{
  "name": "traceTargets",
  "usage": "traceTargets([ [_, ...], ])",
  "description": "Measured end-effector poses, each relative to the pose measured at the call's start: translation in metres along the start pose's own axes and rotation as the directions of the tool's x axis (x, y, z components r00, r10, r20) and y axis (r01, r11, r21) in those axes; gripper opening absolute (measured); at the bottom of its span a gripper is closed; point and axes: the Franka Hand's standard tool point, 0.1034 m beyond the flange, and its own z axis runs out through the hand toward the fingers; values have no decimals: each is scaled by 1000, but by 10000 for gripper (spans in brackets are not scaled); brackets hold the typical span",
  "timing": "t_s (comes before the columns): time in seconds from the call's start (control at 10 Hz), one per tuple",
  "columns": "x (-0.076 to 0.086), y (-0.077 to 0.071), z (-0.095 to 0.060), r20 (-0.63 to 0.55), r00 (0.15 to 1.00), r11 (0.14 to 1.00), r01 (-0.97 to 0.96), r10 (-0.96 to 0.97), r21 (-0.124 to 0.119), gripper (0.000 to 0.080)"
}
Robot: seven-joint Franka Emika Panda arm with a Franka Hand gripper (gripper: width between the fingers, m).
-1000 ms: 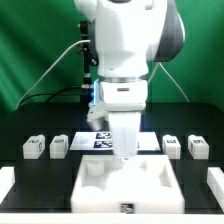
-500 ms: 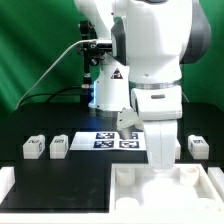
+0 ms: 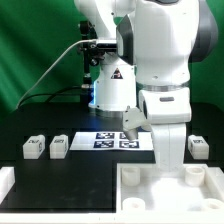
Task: Assemble one leg
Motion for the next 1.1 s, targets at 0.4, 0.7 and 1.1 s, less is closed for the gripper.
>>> traceTargets([
  [0.4, -1, 0, 0, 0, 1000, 1000, -2, 2, 0, 412],
  [0.7, -1, 0, 0, 0, 1000, 1000, -2, 2, 0, 630],
  [1.1, -2, 0, 0, 0, 1000, 1000, -3, 3, 0, 649],
])
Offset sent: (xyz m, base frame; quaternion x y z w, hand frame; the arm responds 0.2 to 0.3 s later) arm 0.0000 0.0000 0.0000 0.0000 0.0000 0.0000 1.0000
